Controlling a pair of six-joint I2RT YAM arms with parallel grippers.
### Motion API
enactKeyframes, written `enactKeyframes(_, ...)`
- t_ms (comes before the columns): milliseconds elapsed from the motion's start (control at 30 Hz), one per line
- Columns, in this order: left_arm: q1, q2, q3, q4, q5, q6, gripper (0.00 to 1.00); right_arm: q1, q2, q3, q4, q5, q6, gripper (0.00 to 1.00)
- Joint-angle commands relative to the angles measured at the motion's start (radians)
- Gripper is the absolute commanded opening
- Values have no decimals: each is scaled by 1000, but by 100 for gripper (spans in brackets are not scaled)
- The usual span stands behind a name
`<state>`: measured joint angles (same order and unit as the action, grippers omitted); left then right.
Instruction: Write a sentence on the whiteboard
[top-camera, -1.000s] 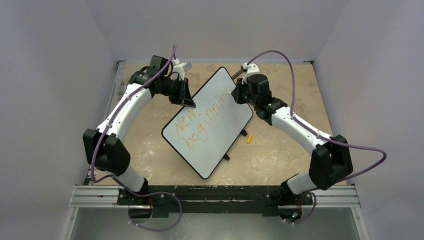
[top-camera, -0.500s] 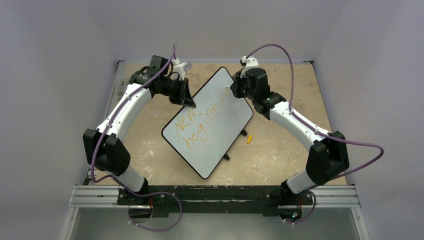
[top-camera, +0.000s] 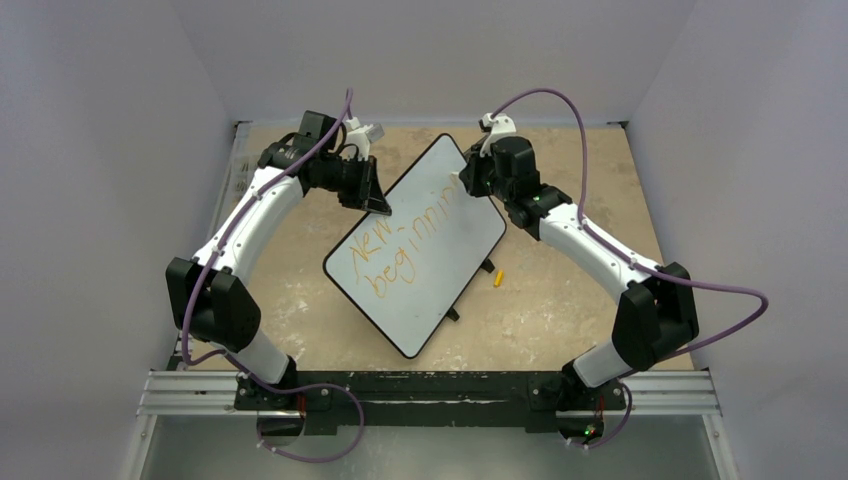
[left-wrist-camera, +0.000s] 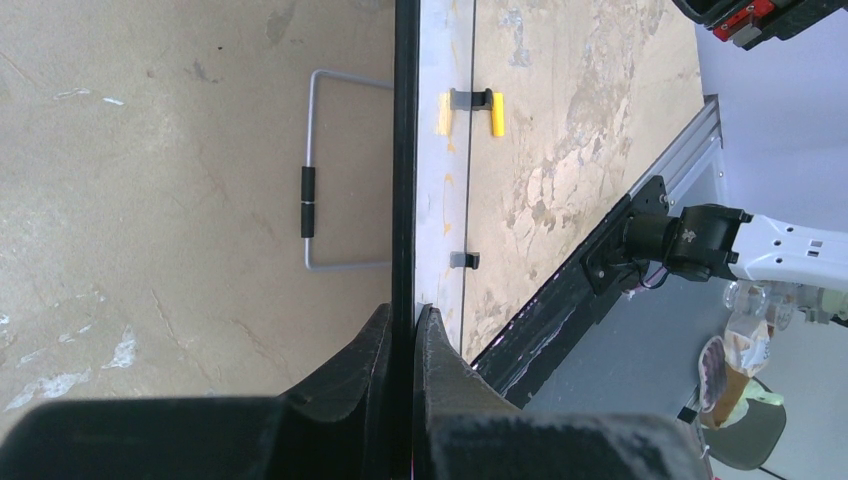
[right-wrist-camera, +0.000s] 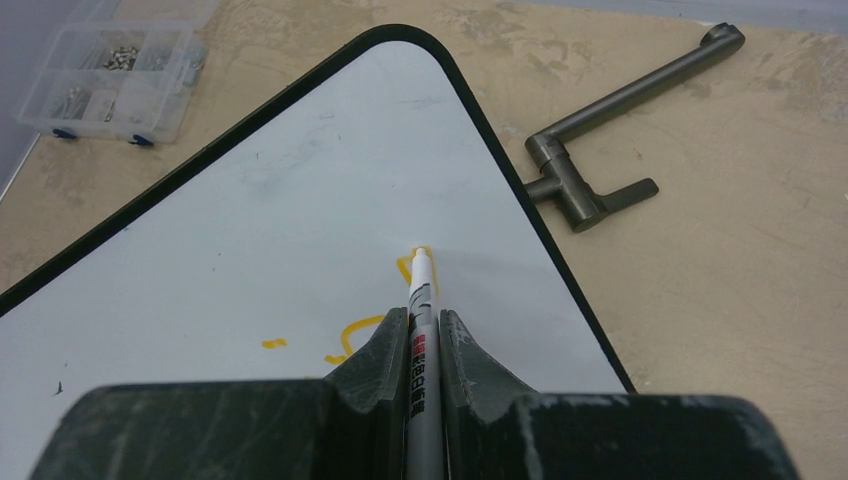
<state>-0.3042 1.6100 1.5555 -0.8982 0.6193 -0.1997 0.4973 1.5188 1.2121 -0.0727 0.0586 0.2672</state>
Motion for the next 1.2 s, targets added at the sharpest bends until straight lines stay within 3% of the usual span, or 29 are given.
enactKeyframes(0, 4, -25, 17, 13, -118, 59, 0, 2, -16, -20, 11, 31, -8, 0)
enactKeyframes(367, 4, -29, 16, 15, -116, 59, 0, 0, -23, -66, -3, 27, -1, 0)
enactKeyframes(833, 4, -34, 15, 17, -114, 56, 0, 0, -138, -241, -13, -7, 24, 0)
enactKeyframes(1167, 4, -36, 11, 18, -112, 56, 0, 1, -134, -196, -15, -50, 27, 0)
